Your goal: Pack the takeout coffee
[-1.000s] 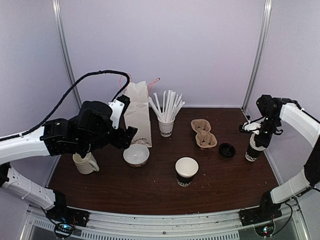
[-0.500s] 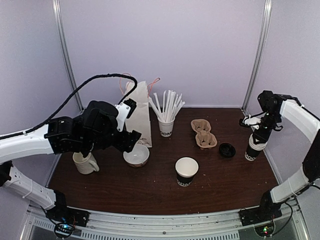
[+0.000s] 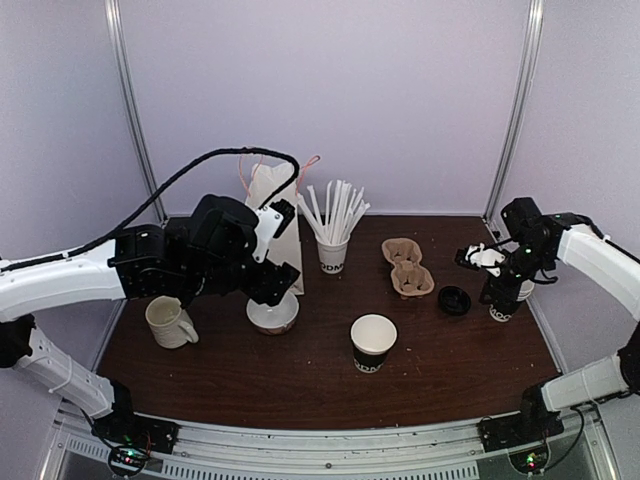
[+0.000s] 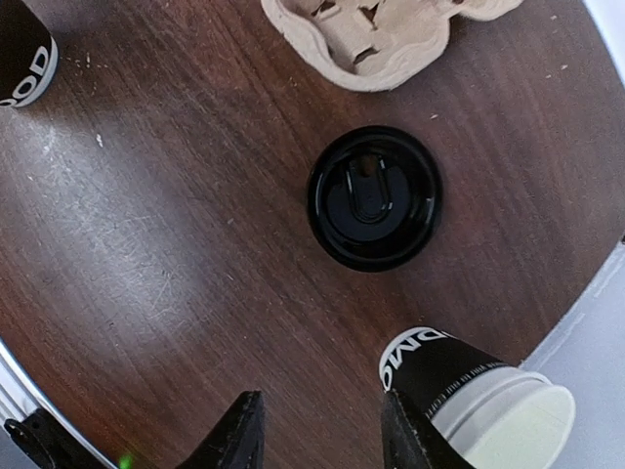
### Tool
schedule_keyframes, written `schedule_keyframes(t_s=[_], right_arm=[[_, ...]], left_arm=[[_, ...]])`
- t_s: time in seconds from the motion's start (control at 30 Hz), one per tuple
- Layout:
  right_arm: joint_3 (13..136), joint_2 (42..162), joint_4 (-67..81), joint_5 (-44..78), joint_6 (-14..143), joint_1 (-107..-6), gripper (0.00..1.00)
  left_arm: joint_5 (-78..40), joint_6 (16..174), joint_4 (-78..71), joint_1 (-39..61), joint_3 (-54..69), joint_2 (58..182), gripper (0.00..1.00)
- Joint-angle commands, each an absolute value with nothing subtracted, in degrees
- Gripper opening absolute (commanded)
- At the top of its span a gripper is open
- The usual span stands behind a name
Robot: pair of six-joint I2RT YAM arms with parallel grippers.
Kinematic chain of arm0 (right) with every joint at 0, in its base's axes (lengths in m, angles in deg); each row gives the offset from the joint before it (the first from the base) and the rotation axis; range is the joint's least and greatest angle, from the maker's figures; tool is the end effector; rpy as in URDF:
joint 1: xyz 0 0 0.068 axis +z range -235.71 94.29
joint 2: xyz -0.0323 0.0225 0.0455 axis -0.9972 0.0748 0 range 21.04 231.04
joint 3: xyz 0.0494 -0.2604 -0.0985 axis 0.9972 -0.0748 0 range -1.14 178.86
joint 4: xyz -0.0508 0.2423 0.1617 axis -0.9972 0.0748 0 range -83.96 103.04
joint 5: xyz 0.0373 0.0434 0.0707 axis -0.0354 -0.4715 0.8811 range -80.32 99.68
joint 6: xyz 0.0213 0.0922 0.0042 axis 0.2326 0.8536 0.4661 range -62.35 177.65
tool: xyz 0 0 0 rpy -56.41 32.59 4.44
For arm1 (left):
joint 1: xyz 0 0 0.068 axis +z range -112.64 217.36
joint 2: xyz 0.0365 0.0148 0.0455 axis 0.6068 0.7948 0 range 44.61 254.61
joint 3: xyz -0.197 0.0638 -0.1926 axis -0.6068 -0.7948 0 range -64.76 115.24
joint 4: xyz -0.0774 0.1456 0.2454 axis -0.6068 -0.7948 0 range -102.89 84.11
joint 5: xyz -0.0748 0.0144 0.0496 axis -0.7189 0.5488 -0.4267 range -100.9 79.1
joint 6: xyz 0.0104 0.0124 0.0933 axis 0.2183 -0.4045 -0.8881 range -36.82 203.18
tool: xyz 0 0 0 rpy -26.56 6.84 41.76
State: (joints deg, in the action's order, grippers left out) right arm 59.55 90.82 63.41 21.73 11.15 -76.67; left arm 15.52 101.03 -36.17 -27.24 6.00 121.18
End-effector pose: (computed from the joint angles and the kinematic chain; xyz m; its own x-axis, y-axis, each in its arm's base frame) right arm 0.2692 0.0610 0.2410 -0.4520 -0.7902 -0.4138 -0.8192 0.5513 -0.1579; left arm 0.1904 -0.3125 0.3228 -0.4412 0.2893 -0.8495 0.5459 0.8379 0.0018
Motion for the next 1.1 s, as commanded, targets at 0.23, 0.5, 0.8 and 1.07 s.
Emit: schedule_keyframes(t_s=[0.23, 0.5, 0.8, 1.07], right_arm=[[58.32, 101.97, 54.25, 24.59, 9.70, -75.90, 0.38], [57.37, 105.01, 52.48, 23.33, 7.57, -73.58, 0.40], [57.47, 110.24, 50.48, 21.26, 7.03, -70.96, 0.41], [57.62, 114.15, 47.00, 19.81, 8.08, -70.79, 0.37]], left_arm=[[11.05, 101.72, -36.39, -26.92, 7.36, 122.27, 0.76], [10.10, 101.64, -36.39, -26.98, 7.26, 122.57, 0.76], [8.75, 102.40, -35.87, -26.92, 7.41, 122.59, 0.76], [8.40, 102.94, -35.84, -26.97, 7.39, 122.92, 0.76]])
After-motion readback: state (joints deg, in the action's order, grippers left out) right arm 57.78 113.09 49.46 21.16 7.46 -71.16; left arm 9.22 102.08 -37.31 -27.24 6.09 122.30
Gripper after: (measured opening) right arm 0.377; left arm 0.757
